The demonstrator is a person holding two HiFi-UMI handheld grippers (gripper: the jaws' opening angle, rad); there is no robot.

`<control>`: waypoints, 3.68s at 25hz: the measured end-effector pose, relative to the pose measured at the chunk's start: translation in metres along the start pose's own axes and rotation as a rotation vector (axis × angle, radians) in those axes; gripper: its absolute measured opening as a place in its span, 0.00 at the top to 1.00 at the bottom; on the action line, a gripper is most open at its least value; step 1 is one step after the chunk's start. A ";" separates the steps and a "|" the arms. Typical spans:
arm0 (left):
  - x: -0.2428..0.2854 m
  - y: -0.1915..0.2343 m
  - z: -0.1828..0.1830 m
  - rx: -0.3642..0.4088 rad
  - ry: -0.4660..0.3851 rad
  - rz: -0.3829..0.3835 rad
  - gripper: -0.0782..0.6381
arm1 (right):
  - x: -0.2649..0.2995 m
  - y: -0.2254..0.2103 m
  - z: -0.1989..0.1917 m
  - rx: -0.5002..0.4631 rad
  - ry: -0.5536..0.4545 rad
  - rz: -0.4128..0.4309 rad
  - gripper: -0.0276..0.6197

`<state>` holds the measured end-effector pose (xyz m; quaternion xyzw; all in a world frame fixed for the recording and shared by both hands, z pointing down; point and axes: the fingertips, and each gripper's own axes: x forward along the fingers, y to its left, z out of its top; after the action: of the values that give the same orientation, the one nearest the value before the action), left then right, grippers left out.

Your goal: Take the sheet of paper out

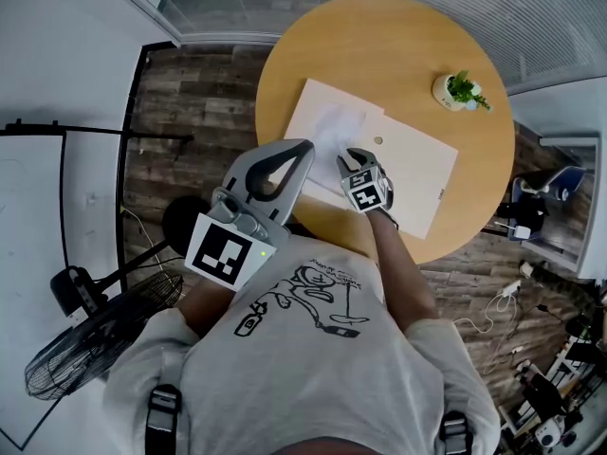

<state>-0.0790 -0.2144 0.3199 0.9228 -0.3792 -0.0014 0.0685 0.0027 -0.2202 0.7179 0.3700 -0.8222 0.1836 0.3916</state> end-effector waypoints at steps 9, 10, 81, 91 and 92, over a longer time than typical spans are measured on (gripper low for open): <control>0.005 0.006 -0.007 -0.006 0.015 0.007 0.86 | 0.023 0.000 -0.023 0.005 0.061 0.024 0.77; 0.005 0.007 -0.008 -0.007 0.018 0.007 0.86 | 0.025 -0.001 -0.024 0.005 0.064 0.025 0.77; -0.009 -0.028 -0.008 -0.005 0.021 0.009 0.86 | -0.005 -0.015 -0.032 0.015 0.067 -0.019 0.94; -0.010 -0.051 -0.005 0.007 0.010 0.000 0.86 | -0.035 -0.024 -0.039 0.016 0.039 -0.038 0.95; -0.010 -0.053 -0.005 0.008 0.009 0.000 0.86 | -0.038 -0.025 -0.041 0.020 0.035 -0.041 0.95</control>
<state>-0.0484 -0.1693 0.3171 0.9230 -0.3789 0.0043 0.0664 0.0582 -0.1955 0.7142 0.3873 -0.8056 0.1902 0.4060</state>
